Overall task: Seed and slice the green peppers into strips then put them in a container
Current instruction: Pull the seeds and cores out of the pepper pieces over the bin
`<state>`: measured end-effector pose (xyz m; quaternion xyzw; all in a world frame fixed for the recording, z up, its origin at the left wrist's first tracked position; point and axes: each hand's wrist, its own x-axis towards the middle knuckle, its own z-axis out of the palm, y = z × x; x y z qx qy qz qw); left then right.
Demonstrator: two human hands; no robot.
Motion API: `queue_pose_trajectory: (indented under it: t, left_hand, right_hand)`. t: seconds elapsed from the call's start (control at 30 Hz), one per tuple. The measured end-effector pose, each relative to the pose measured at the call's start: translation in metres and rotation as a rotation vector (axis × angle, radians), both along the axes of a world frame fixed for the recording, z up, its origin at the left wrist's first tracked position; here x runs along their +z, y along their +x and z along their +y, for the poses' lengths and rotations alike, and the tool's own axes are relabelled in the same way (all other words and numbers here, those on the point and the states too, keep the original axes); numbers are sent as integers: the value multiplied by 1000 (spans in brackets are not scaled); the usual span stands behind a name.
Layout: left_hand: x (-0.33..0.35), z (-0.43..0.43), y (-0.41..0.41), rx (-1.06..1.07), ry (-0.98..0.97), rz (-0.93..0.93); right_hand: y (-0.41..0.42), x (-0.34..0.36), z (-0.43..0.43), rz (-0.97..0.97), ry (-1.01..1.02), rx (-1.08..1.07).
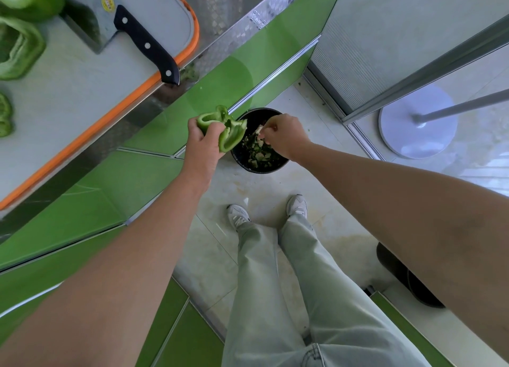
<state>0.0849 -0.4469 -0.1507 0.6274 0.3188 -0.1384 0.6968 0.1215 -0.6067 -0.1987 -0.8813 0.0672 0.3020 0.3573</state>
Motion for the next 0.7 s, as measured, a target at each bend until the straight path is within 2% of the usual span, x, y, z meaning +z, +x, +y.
queue_pose_trajectory:
  t: [0.17,0.27,0.4,0.5,0.57,0.7]
  left_hand:
    - [-3,1,0,51,-23,46]
    - [-2,1,2,51,-25,61]
    - [1,6,0,10,30,63]
    - [0,11,-2,-31,77,78]
    - [-2,14,-2,-69,112,92]
    - [-3,13,-5,-153,146,66]
  right_hand:
    - [-1,1,3,-80,161,24]
    - [2,1,11,-108,192,19]
    - [1,3,-2,-21,221,35]
    - [1,-2,-13,-31,142,-58]
    - [4,0,-12,-7,167,-122]
    - [10,11,6,5,240,-46]
